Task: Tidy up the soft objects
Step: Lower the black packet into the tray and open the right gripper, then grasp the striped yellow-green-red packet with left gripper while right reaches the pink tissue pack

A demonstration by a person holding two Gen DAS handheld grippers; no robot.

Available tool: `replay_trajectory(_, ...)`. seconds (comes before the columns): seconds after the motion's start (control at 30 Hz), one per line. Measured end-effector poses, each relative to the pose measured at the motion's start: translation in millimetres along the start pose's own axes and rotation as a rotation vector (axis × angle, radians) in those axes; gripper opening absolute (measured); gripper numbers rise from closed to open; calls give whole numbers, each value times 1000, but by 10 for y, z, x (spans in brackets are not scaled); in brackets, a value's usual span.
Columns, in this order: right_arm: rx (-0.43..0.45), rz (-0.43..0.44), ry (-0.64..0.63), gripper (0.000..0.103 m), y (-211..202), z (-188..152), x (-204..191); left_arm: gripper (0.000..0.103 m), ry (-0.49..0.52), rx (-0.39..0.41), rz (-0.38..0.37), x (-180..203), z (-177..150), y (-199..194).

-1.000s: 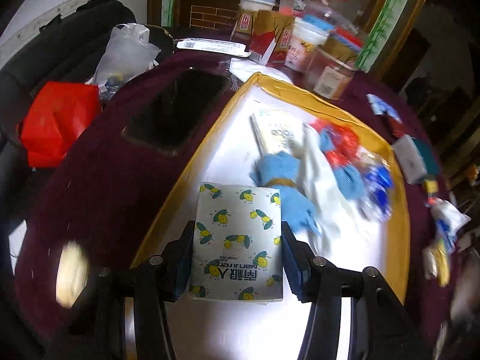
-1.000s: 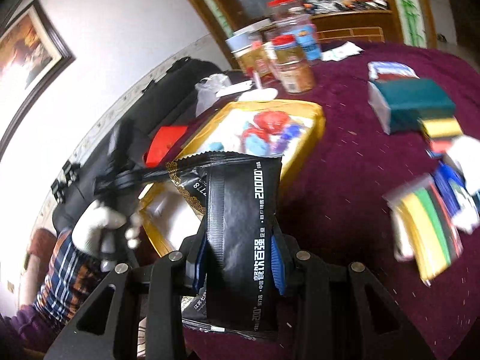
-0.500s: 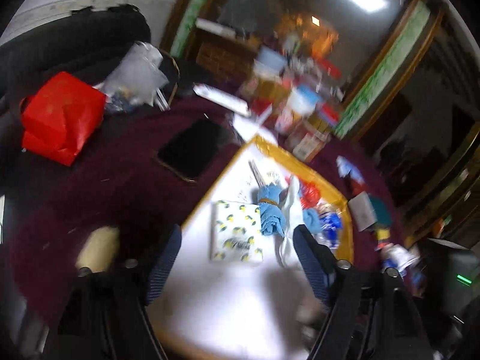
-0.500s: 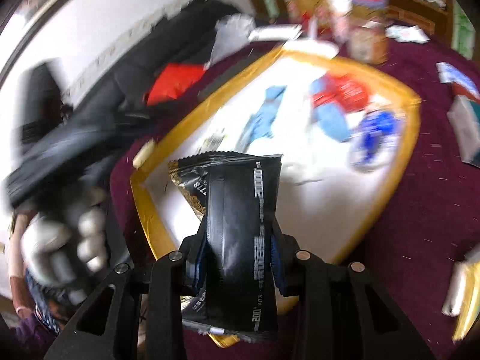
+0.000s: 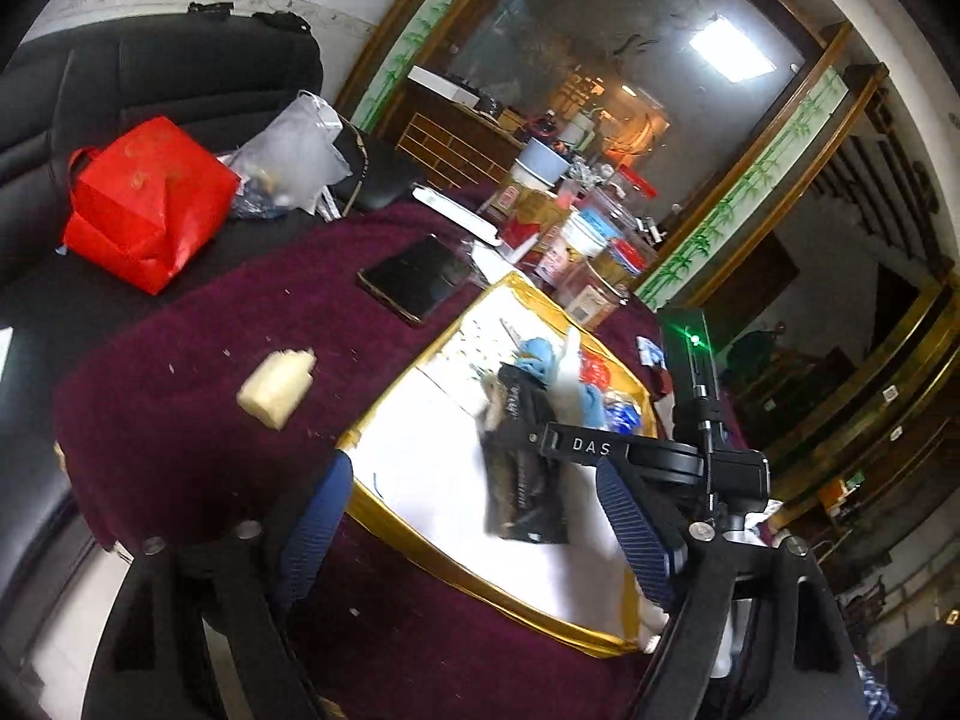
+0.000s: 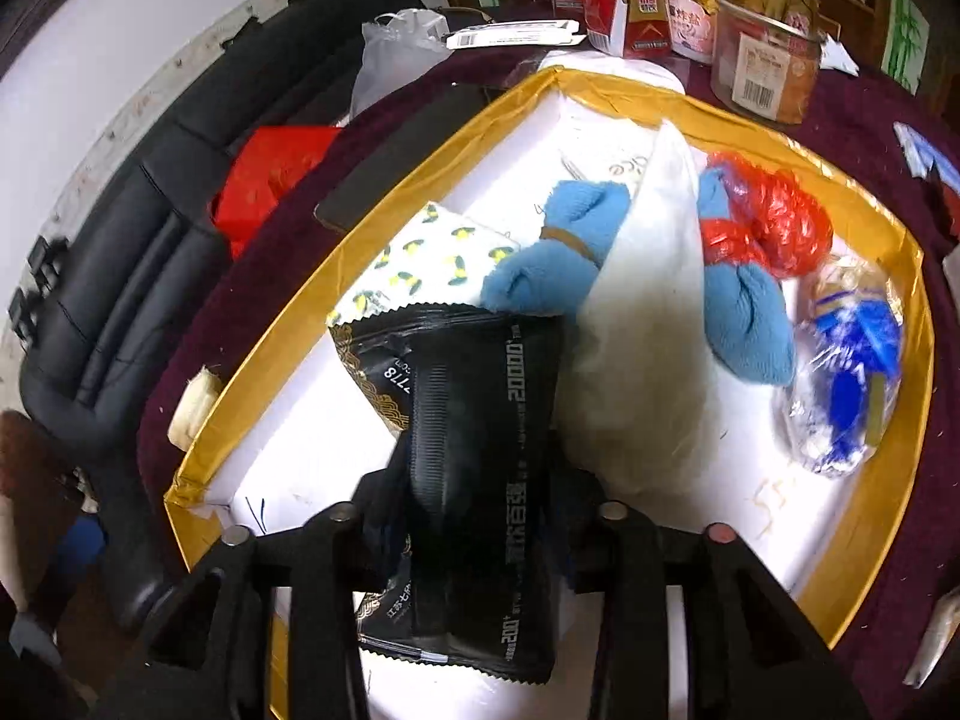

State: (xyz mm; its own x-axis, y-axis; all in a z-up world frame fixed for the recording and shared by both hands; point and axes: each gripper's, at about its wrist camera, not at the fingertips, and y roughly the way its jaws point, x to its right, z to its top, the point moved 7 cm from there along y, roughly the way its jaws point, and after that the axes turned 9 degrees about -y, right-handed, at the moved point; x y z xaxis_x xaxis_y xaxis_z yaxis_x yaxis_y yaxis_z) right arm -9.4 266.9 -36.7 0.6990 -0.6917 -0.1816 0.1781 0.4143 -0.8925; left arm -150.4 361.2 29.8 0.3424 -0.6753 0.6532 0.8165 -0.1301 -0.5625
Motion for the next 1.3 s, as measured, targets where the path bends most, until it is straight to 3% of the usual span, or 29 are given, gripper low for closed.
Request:
replay_trajectory(0.07,11,30,26,43,-50,-58,33,88,1,0,7,8,-34,-2)
replay_trajectory(0.17,103,79,51,57,-418,-144,93,89,4,-4,10,33,-94,2)
replay_trajectory(0.2,139,78,44,64,-565,-196,126,89,4,-12,6,66,-127,14)
replay_trajectory(0.27,212,48,30,68,-878,-352,231,89,15,-31,-4,144,-205,34)
replay_trajectory(0.43,345,-82,44,71,-1480,-833,747,90,111,-89,-49,588,-504,132)
replay_trajectory(0.53,376,-153,131,70,-1708,-1217,1234,90,203,-167,-85,988,-846,285)
replay_trajectory(0.7,406,-215,350,70,-2045,-1937,2099,90,337,-287,-121,1554,-1424,565)
replay_trajectory(0.87,441,-210,458,70,-2214,-2362,2472,90,444,-415,-87,1891,-1922,977)
replay_trajectory(1.0,449,-186,453,70,-2221,-2432,2477,90,515,-464,-20,1979,-2169,1318)
replay_trajectory(1.07,449,-160,446,70,-2222,-2425,2444,91,505,-486,8,1924,-2226,1461)
replay_trajectory(1.2,441,-104,442,70,-2147,-2351,2407,102,468,-478,-49,1966,-2215,1372)
replay_trajectory(1.3,430,-66,447,70,-2042,-2231,2436,102,441,-443,-101,1941,-2203,1292)
